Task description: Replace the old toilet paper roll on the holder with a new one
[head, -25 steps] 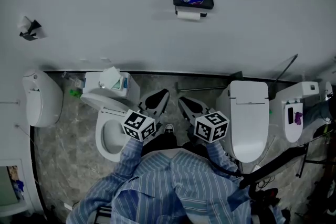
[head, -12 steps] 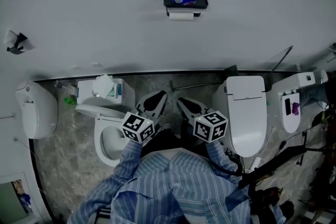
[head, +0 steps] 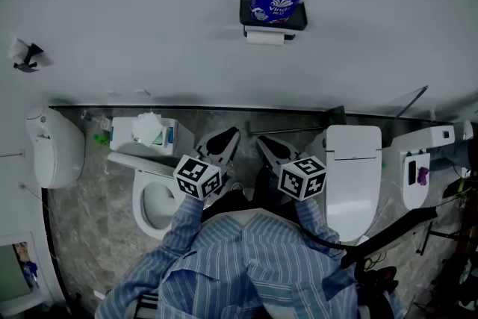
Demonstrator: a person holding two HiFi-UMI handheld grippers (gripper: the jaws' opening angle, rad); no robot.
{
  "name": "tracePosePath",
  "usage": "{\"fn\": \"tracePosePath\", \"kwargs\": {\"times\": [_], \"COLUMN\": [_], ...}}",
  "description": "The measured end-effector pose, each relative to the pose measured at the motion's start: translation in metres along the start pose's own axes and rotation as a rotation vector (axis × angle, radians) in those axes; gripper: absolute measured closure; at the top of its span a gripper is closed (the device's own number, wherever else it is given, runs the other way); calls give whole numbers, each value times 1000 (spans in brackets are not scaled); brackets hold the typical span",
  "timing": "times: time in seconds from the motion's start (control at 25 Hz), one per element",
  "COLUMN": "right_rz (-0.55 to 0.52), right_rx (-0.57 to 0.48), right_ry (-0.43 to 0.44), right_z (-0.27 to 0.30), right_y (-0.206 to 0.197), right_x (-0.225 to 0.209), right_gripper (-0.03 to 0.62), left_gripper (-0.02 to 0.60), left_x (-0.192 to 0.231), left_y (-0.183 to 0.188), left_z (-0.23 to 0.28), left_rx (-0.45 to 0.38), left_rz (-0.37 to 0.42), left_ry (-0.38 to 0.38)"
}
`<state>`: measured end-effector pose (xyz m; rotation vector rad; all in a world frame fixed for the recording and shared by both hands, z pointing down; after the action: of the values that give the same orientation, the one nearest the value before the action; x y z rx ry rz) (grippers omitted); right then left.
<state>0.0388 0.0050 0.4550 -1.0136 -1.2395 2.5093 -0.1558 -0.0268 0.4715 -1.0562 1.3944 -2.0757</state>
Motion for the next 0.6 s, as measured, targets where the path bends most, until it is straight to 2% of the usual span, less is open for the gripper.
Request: {"fn": "tracePosePath", "kwargs": {"times": [0.28, 0.48, 0.6], "right_rz": [-34, -34, -37], "right_rx": [23, 39, 66], "right_ry": [35, 70, 103], "right_z": [7, 12, 17], "right_y": [51, 78, 87], "right_x": [-56, -93, -109], "right_gripper": [571, 571, 571], "left_gripper": [568, 507, 467], "left_x": [14, 24, 29], "left_y": [27, 51, 64], "left_z": [61, 105, 125], "left_rx": [-37, -52, -100], "left_rz": [-40, -68, -134], "left_ry": [68, 89, 90]}}
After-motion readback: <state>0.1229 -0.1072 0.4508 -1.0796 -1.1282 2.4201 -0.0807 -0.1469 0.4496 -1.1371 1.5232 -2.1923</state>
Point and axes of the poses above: the fingertips, and each gripper's own axes: z forward along the fingers, x to its left, y out of its top, the point moved 10 cm from there along -z, backward along the fingers, and after that the axes turned 3 degrees about x, right-handed, at the moved point
